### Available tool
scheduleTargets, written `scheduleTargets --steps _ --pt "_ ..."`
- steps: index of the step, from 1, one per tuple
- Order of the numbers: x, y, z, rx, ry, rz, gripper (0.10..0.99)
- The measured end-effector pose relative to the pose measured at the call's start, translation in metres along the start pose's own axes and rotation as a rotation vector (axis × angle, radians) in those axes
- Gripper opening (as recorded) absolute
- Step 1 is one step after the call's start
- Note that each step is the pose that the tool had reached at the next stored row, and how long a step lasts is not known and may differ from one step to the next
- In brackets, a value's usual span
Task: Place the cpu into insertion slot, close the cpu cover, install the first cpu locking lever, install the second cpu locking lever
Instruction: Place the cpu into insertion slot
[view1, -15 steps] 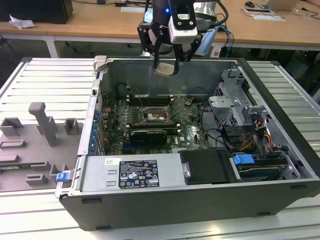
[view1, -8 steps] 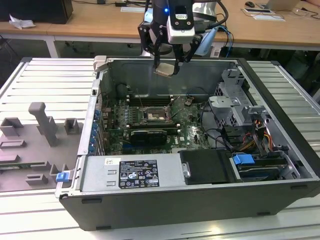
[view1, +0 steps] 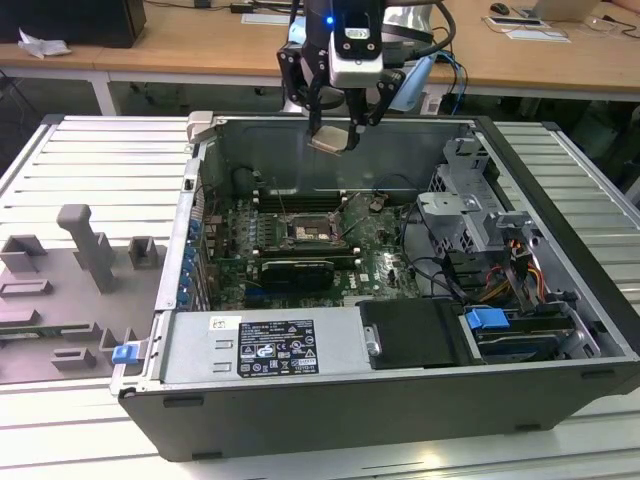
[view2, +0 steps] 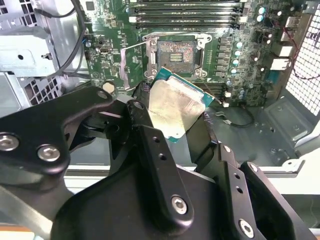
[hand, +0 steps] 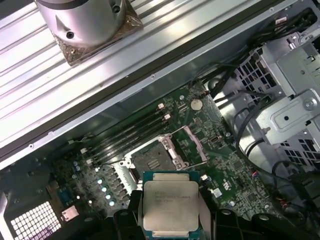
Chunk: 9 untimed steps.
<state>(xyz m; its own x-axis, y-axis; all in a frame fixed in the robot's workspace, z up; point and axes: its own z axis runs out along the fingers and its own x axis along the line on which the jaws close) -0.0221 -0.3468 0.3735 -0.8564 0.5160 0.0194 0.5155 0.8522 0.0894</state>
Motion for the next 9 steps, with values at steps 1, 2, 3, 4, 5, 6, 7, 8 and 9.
scheduleTargets --steps 1,2,3,4,5,6,7,8,9 --pt "0.0001 0.0000 0.0000 0.000 -0.0010 0.012 0.537" --pt "0.0001 0.0000 0.0000 0.000 -0.0018 0.020 0.537" --pt "0.0001 -0.0001 0.0000 0.000 -0.0022 0.025 0.537" --pt "0.0001 -0.0001 0.0000 0.000 -0.0027 0.030 0.537" --pt "0.0002 -0.0001 0.0001 -0.001 -0.0033 0.037 0.537" --pt "0.0002 -0.0001 0.0001 -0.001 -0.0039 0.043 0.537" --pt "0.0002 -0.0001 0.0001 -0.001 -0.0044 0.049 0.537" --pt "0.0003 -0.0002 0.0001 -0.001 -0.0052 0.058 0.537" --pt "0.0003 -0.0002 0.0001 -0.001 -0.0058 0.064 0.537"
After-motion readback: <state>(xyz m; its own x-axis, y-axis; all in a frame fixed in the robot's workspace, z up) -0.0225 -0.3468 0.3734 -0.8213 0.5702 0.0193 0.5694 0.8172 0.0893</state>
